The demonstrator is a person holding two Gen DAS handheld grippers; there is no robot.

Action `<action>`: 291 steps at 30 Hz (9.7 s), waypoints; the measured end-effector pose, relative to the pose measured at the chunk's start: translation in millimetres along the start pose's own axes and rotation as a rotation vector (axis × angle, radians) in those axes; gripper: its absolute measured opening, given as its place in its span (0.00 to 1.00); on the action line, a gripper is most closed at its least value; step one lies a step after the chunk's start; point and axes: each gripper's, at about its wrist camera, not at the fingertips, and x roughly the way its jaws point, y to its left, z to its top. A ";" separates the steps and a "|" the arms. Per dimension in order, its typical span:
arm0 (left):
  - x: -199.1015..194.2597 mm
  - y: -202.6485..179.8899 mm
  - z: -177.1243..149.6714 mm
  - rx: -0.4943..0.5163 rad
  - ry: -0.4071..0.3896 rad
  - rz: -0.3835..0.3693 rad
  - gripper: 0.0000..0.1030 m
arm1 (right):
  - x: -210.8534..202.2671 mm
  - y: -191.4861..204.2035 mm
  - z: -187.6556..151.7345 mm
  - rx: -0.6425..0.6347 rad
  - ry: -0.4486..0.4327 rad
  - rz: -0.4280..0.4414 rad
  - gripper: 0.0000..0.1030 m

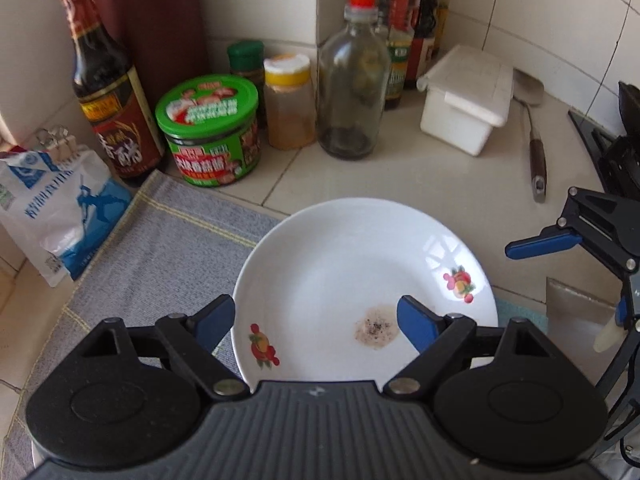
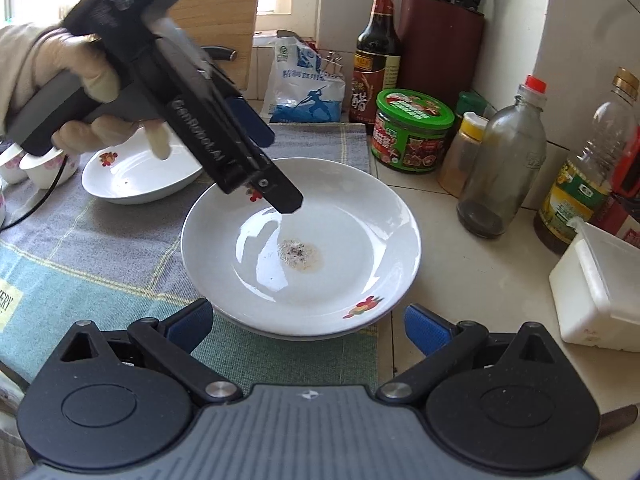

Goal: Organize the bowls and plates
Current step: 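Open the left tool and withdraw it from the stacked plates, then move the right tool to the flower-print plate on the towel and grasp its rim, then lift the flower-print plate with the right tool and carry it toward the plate stack, then lower the flower-print plate onto the plate stack with the right tool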

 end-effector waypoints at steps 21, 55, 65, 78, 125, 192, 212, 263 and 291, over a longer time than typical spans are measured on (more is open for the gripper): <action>-86.2 -27.0 -106.9 -0.381 -0.161 0.300 0.97 | 0.7 14.9 21.2 -0.015 -0.077 0.053 1.00; -54.6 29.5 -188.1 -0.548 -0.135 0.458 1.00 | 59.1 87.9 103.1 -0.037 0.074 0.246 1.00; -50.8 34.1 -184.0 -0.555 -0.133 0.468 1.00 | 122.7 82.2 145.2 -0.104 0.188 0.424 1.00; -46.4 40.2 -178.9 -0.605 -0.134 0.504 1.00 | 197.9 98.6 184.5 -0.252 0.312 0.468 1.00; -44.6 47.2 -176.0 -0.589 -0.161 0.499 1.00 | 243.2 128.2 216.2 -0.423 0.407 0.632 1.00; -78.3 20.1 -152.9 -0.396 -0.126 0.457 0.97 | 186.7 81.3 223.9 -0.217 0.489 0.786 1.00; -80.3 -24.0 -126.8 -0.233 -0.133 0.318 0.97 | 124.5 20.9 173.3 -0.059 0.425 0.671 1.00; -21.9 -52.6 -75.6 -0.064 -0.074 0.130 0.97 | 98.0 -70.5 104.6 0.167 0.411 0.507 1.00; -20.6 -48.8 -75.0 -0.051 -0.094 0.070 0.97 | 65.8 -75.3 89.1 0.235 0.401 0.428 1.00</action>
